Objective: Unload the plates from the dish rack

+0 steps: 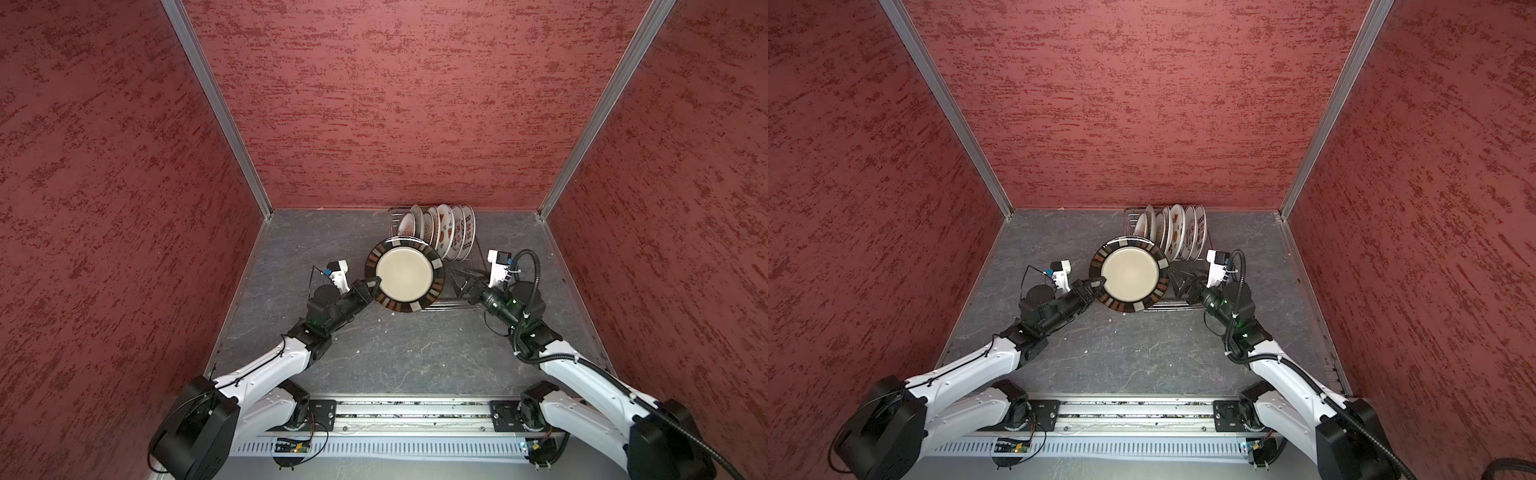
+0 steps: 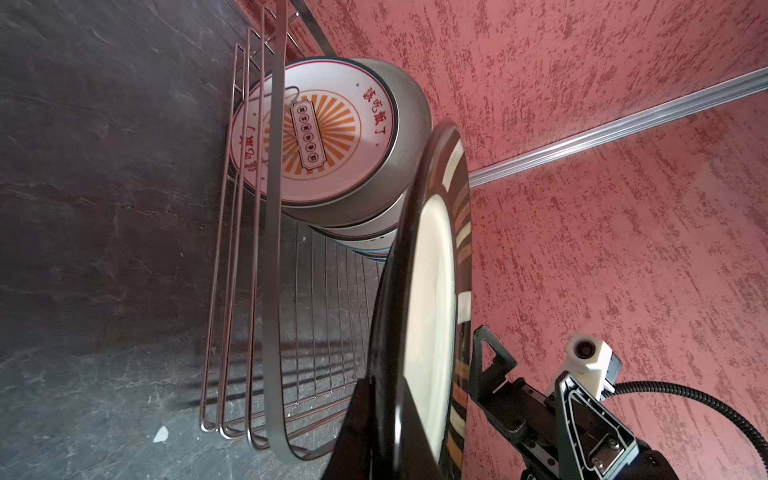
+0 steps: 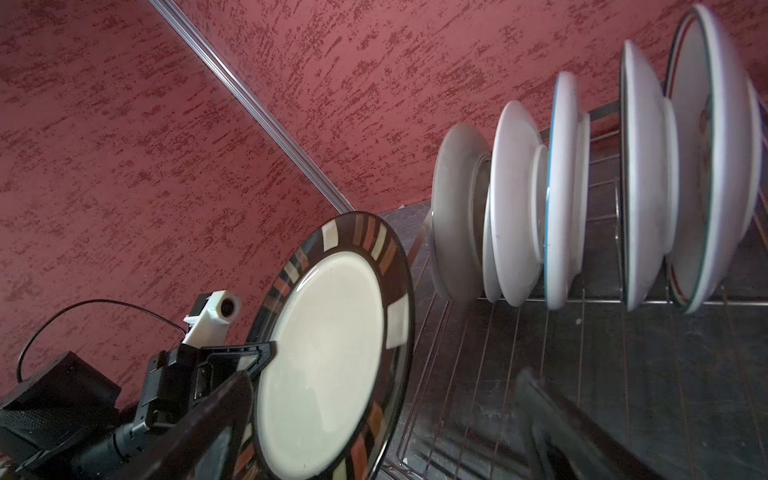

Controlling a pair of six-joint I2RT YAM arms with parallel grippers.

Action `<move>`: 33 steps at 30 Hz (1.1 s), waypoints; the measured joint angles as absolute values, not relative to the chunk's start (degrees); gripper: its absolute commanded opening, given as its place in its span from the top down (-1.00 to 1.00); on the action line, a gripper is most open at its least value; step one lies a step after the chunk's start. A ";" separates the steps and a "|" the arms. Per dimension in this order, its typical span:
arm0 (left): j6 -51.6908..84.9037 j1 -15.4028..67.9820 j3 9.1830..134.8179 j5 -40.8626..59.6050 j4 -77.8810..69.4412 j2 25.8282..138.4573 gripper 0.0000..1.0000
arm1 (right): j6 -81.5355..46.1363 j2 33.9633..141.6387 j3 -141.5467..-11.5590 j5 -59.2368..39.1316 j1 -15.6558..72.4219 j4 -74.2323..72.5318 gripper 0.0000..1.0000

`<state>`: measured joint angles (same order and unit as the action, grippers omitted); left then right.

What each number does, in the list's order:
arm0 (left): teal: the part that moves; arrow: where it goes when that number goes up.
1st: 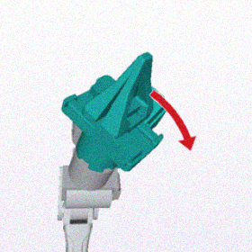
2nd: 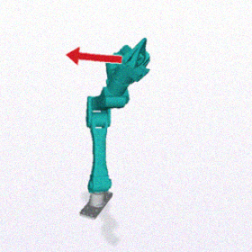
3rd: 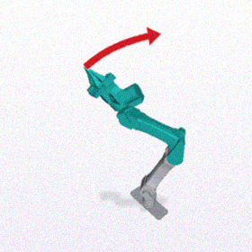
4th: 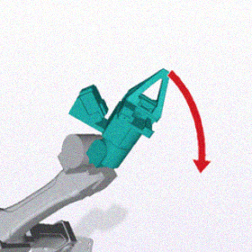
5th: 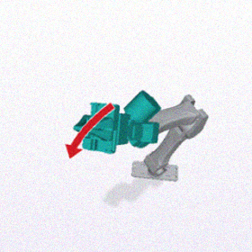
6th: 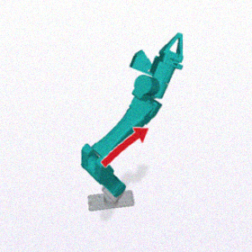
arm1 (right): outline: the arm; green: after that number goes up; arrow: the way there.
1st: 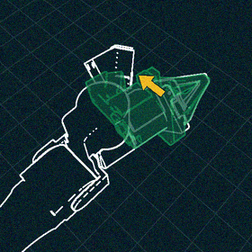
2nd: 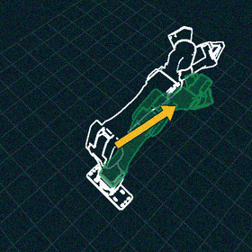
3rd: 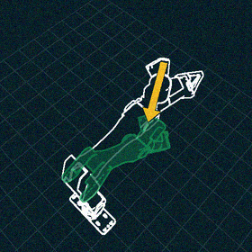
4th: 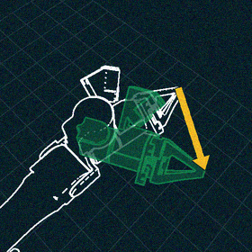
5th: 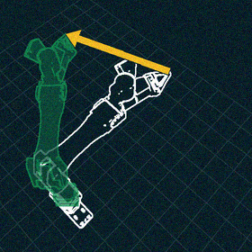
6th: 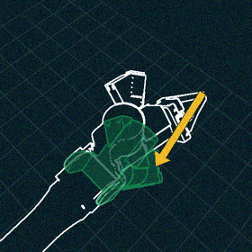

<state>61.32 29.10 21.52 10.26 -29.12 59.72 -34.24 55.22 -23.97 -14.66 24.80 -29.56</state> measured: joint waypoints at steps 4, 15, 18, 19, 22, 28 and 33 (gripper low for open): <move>61.84 25.43 19.66 11.31 -27.81 56.69 1.00 | -30.94 55.57 -24.01 -13.56 26.85 -29.78 -0.98; 64.31 13.63 16.51 13.30 -22.74 48.73 1.00 | -23.59 67.85 -31.46 -11.60 35.18 -30.04 -0.98; 64.69 10.70 15.53 13.47 -20.73 46.19 1.00 | -21.45 70.74 -34.17 -9.78 37.93 -29.45 -0.98; 64.84 9.76 15.22 13.45 -20.10 45.54 1.00 | -20.80 71.68 -35.20 -9.06 38.94 -29.21 -0.98; 65.34 7.62 14.76 13.28 -18.11 44.21 1.00 | -18.87 74.70 -38.54 -6.72 41.56 -28.32 -0.98; 66.06 4.10 13.91 13.13 -15.99 43.62 1.00 | -15.90 83.05 -46.89 -4.54 44.84 -25.93 -0.98; 65.78 0.67 13.89 11.29 -12.95 42.41 1.00 | -14.92 89.62 -52.47 -4.56 46.44 -24.32 -0.97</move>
<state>65.78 0.67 13.89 11.29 -12.95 42.41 -14.92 89.62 -52.47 -4.56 46.44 -24.32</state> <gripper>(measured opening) 0.108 0.986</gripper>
